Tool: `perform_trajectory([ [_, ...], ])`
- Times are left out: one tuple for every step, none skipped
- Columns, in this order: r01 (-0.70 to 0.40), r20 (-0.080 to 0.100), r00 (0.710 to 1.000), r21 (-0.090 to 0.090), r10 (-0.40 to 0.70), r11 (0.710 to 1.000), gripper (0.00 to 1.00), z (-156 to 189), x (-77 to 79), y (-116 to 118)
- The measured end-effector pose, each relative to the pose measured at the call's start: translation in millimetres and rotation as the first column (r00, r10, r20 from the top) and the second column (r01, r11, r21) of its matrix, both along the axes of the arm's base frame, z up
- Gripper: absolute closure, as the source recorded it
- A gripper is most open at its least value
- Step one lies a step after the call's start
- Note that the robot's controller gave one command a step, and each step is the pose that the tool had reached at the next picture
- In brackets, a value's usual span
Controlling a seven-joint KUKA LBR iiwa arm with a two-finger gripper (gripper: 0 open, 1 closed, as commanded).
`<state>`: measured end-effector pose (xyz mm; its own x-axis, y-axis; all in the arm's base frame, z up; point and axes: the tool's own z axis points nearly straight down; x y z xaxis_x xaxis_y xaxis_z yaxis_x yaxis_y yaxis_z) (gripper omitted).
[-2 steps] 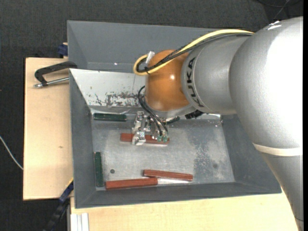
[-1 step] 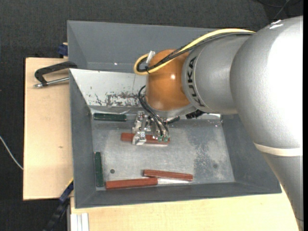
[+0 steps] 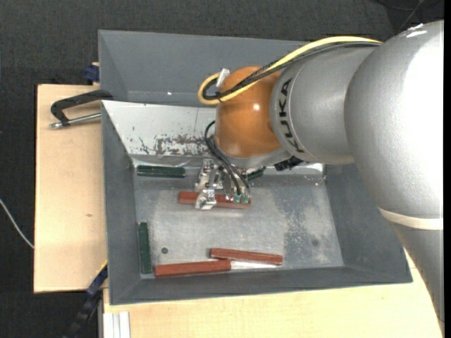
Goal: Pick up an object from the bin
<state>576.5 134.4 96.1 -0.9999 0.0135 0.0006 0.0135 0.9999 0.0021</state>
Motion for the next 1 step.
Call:
perform_trajectory([
  [0.000,0.004,1.000,0.001,0.000,1.000,1.00,14.9,1.2,0.2],
])
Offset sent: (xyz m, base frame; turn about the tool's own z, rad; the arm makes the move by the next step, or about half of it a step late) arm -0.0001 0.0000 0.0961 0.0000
